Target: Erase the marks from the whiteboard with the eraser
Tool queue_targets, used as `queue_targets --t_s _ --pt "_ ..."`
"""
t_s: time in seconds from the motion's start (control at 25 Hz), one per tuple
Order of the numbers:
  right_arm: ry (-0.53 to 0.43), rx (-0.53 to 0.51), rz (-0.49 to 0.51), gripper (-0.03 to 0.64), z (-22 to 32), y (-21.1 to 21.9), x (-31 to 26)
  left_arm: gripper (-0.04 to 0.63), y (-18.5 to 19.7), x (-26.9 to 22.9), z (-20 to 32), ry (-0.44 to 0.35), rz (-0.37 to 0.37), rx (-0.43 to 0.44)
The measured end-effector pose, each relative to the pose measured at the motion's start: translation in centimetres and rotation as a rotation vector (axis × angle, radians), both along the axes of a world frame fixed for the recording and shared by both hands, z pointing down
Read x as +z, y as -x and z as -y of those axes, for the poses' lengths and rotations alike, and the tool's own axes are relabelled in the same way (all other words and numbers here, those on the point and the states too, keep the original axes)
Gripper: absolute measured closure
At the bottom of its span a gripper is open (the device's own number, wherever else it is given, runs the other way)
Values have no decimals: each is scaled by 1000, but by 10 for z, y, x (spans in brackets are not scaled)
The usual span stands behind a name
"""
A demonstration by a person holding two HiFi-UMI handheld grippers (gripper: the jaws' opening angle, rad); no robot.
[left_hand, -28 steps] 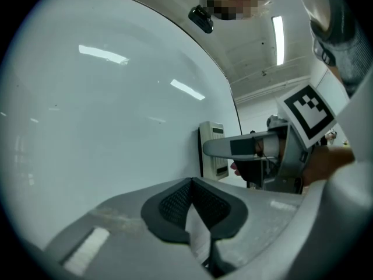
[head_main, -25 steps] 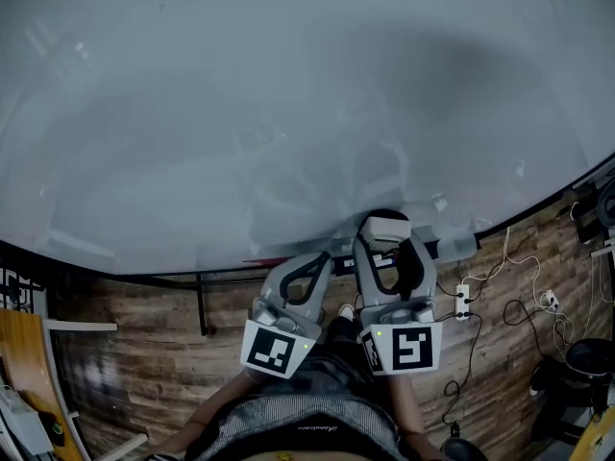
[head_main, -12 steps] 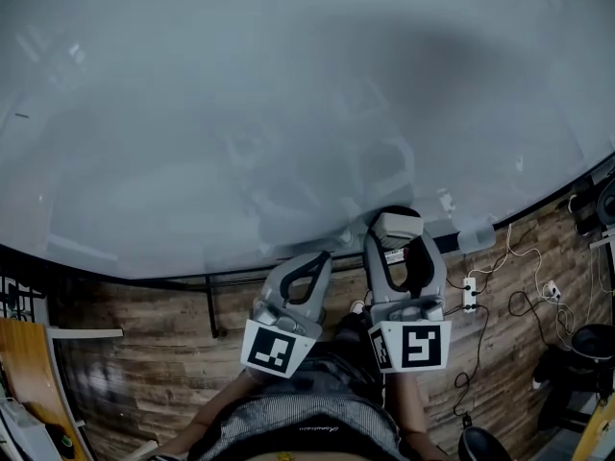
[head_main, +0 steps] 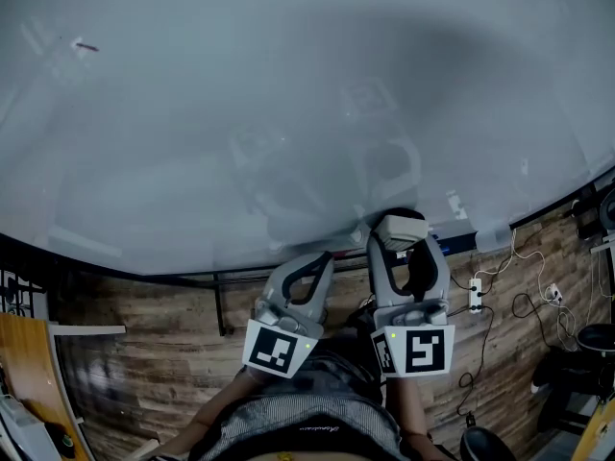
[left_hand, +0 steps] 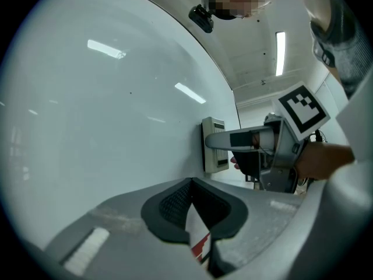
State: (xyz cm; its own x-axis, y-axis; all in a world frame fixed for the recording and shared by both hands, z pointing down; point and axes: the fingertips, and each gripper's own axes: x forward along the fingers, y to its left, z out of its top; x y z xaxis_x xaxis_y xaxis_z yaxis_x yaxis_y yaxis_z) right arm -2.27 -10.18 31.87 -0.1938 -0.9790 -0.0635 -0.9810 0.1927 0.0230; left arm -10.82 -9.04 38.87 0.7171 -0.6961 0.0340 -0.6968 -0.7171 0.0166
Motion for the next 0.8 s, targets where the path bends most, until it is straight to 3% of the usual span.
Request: queue_targets --t_s 0.32,0.8 --pt "-15 -20 0 376 -8 57 -1 592 62 2 -12 0 -3 -33" --pt "1 -88 8 376 -1 67 2 592 75 3 -6 9 -29 -102"
